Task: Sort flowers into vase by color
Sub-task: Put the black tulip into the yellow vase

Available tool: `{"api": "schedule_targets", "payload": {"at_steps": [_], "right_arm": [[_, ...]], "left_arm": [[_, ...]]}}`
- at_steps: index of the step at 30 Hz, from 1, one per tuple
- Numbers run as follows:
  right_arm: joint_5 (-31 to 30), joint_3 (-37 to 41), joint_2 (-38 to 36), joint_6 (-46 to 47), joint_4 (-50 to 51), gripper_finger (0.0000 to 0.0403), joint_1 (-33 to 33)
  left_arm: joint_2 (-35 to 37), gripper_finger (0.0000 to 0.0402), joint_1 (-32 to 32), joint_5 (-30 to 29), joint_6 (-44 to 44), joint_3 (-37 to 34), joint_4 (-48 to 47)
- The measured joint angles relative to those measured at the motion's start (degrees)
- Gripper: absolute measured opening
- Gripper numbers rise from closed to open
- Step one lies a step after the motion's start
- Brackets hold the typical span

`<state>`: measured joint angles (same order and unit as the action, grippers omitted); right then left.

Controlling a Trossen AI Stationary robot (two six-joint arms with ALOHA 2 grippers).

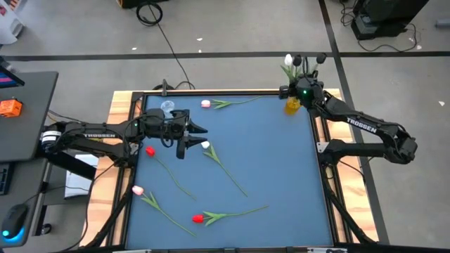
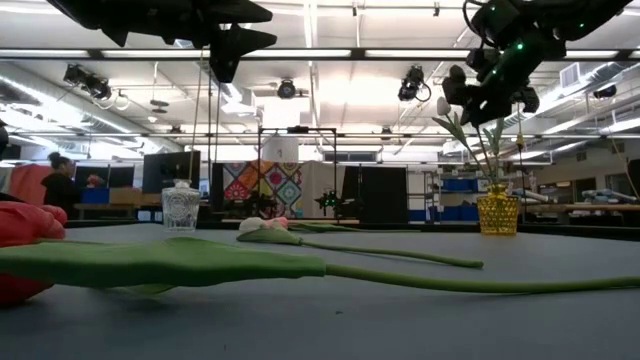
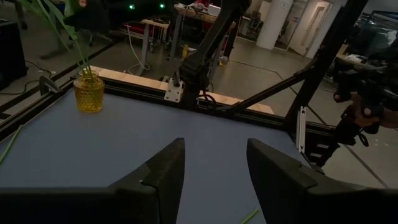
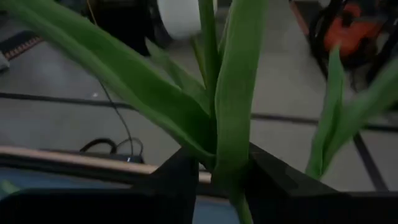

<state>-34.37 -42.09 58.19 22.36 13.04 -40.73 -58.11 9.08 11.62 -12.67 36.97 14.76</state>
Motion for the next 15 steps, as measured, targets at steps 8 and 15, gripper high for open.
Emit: {"api": "schedule_targets", "payload": {"at_steps": [8,15], "right_arm": [[6.2,0.0,-1.5,11.7,12.5,0.0128,0.1],[7.3,0.0,-2.8,17.2,17.7,0.0129,0.1]], "left_arm": [[0.0,0.0178,0.0,0.0,0.0,0.0,0.0],[0.0,0.0178,0.0,0.0,0.0,0.0,0.0]]}}
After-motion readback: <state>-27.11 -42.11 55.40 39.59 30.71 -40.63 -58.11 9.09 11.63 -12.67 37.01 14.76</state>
